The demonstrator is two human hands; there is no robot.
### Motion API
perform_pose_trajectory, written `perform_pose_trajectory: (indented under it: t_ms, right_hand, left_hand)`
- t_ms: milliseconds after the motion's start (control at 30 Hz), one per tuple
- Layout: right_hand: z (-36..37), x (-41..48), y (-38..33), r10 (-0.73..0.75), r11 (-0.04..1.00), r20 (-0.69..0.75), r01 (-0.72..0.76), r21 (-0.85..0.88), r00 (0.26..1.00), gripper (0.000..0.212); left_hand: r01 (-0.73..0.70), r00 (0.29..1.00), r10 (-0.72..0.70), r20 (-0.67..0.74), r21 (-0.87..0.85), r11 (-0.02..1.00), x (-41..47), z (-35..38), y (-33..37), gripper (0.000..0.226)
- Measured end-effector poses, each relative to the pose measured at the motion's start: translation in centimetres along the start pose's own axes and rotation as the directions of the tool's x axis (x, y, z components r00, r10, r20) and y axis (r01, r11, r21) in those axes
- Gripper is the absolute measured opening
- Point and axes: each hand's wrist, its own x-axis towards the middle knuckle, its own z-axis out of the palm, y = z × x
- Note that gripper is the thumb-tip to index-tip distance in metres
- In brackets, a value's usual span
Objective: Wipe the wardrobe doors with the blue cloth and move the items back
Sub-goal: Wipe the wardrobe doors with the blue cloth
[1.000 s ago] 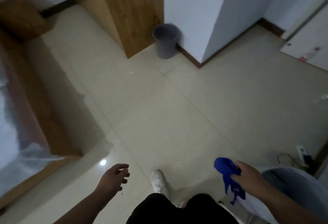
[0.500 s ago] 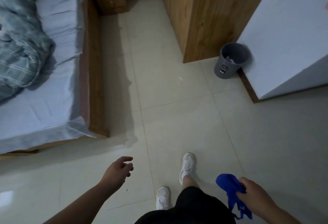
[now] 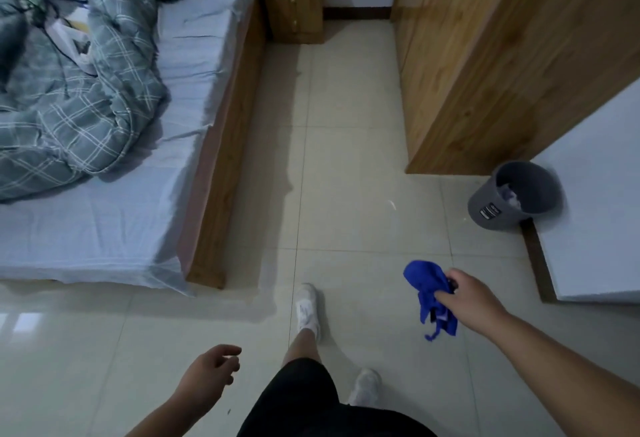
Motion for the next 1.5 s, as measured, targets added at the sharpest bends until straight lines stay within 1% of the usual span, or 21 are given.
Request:
perform_pose_trajectory:
  t_ms: [133,233,300,400,500,567,633,733,867,933,1033,1100,1167,1267,1367,1500]
  right_hand:
    - [-2.3,7.0,-5.6,-0.039,0.998,-0.037,0.040,0.039,0.999,0.012]
    - [-3.2,10.3,-8.1,0.009,0.998,-0.050,-0.007,0.057,0.999,0.010]
    - [-4.0,11.4,-8.9,0.062,0.997,-0.021,-0.061,0.044,0.998,0.009]
    - [-4.9,12.4,-9.2,0.138,0.990,0.026,-0.138,0.033,0.990,0.008]
    - [-6.2,14.1,-8.9,0.222,0.972,0.085,-0.227,0.053,0.971,0.006]
    - [-7.3,16.2,-8.8,0.257,0.962,0.149,-0.267,0.056,0.955,0.007]
    - [-8.8,18.9,-9.0,0.278,0.952,0.203,-0.298,0.075,0.939,0.008]
    - [-11.8,24.0,-10.1,0.261,0.953,0.227,-0.288,0.091,0.938,0.007]
    - [-16.4,32.6,-14.5,0.167,0.979,0.243,-0.191,0.077,0.956,0.005]
    - [-19.3,36.7,-17.9,0.138,0.987,0.218,-0.152,0.047,0.966,0.002]
    - [-23.6,42.5,-23.7,0.057,0.998,0.115,-0.061,0.033,0.992,0.006]
    - [-25.9,46.4,-27.7,0.028,0.998,0.095,-0.033,0.060,0.995,0.004]
    - [-27.9,50.7,-31.4,0.001,0.995,0.042,-0.005,0.099,0.999,0.006]
    - [-30.0,56.8,-36.5,-0.022,0.991,-0.002,0.022,0.132,1.000,0.006]
    - [-31.1,61.8,-40.4,0.004,0.983,-0.030,0.001,0.186,1.000,0.005]
    - [-32.2,65.3,-43.3,0.117,0.963,-0.074,-0.095,0.251,0.990,0.007]
  left_hand:
    - [-0.013,1.000,0.013,-0.008,-0.040,0.999,5.7,-2.0,5.0,0.018]
    - [-0.052,0.998,0.054,0.024,-0.061,0.997,10.6,-4.1,11.2,0.018]
    - [-0.097,0.994,0.100,0.050,-0.065,0.993,13.6,-5.7,16.0,0.018]
    - [-0.195,0.977,0.196,0.079,-0.023,0.980,17.7,-8.9,23.6,0.017]
    - [-0.261,0.964,0.263,0.036,-0.051,0.964,22.4,-11.5,31.4,0.016]
    - [-0.296,0.955,0.297,0.005,-0.072,0.952,25.6,-12.6,36.2,0.016]
    - [-0.313,0.949,0.314,0.006,-0.077,0.947,28.5,-13.2,40.5,0.016]
    - [-0.308,0.951,0.310,0.017,-0.074,0.948,31.7,-13.6,46.0,0.016]
    - [-0.280,0.959,0.282,0.027,-0.051,0.959,33.8,-14.6,51.2,0.016]
    - [-0.241,0.970,0.242,0.023,-0.053,0.969,34.6,-15.2,52.7,0.017]
    - [-0.170,0.985,0.171,0.012,-0.067,0.983,35.8,-16.3,54.2,0.015]
    - [-0.128,0.992,0.129,0.011,-0.085,0.988,36.7,-17.3,55.0,0.014]
    - [-0.100,0.995,0.101,0.000,-0.111,0.989,38.5,-18.5,56.3,0.013]
    - [-0.069,0.998,0.067,-0.013,-0.138,0.988,42.8,-20.8,59.0,0.014]
    - [-0.081,0.997,0.082,0.001,-0.133,0.988,48.3,-24.0,62.8,0.014]
    - [-0.143,0.989,0.143,0.039,-0.004,0.990,54.9,-28.7,70.4,0.015]
